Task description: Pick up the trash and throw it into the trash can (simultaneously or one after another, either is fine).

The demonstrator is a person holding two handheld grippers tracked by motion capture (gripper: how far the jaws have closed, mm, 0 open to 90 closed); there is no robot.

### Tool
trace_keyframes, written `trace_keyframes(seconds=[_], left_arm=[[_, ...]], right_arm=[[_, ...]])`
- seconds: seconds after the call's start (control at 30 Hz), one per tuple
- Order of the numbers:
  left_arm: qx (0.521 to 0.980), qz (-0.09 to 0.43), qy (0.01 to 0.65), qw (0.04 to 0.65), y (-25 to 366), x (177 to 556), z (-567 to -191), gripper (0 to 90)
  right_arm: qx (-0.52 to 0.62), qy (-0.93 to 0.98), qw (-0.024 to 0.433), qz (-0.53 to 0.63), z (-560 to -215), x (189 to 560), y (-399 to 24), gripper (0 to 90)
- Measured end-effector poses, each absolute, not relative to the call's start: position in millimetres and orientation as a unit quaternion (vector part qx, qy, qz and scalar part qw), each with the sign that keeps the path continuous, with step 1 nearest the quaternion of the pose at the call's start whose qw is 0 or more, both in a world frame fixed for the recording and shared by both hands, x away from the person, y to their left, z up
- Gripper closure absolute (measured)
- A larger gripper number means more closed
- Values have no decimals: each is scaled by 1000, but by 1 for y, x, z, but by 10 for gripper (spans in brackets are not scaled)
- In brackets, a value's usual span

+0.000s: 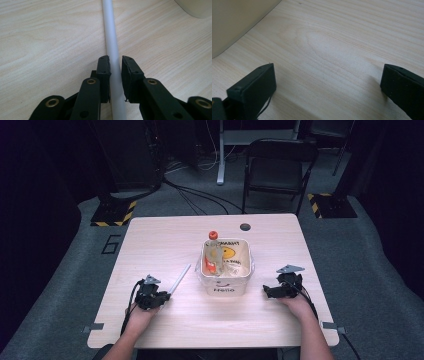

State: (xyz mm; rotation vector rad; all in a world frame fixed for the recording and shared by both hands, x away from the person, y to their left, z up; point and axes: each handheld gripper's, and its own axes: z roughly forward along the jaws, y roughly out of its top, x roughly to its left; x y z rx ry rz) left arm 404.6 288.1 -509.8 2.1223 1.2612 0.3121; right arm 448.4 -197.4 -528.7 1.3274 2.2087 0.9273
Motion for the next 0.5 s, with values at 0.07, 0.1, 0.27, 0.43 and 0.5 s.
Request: trace_keyframes(seconds=[0.07, 0.1, 0.27, 0.43, 0.5], left_arm=[[810, 119, 477, 320, 288, 405, -510, 782], [808, 120, 478, 322, 287, 405, -510, 785], [806, 119, 481, 323, 285, 406, -510, 789], [809, 115, 478, 322, 286, 407, -507, 790], [806, 116, 480, 327, 287, 407, -505, 790]], right_arm=[[475, 790, 200, 332, -529, 448, -197, 0], [475, 790, 200, 332, -529, 448, -197, 0], [475, 790, 200, 332, -529, 448, -197, 0], [475, 790, 200, 332, -529, 448, -197, 0], [475, 790, 200, 332, -529, 448, -197, 0]])
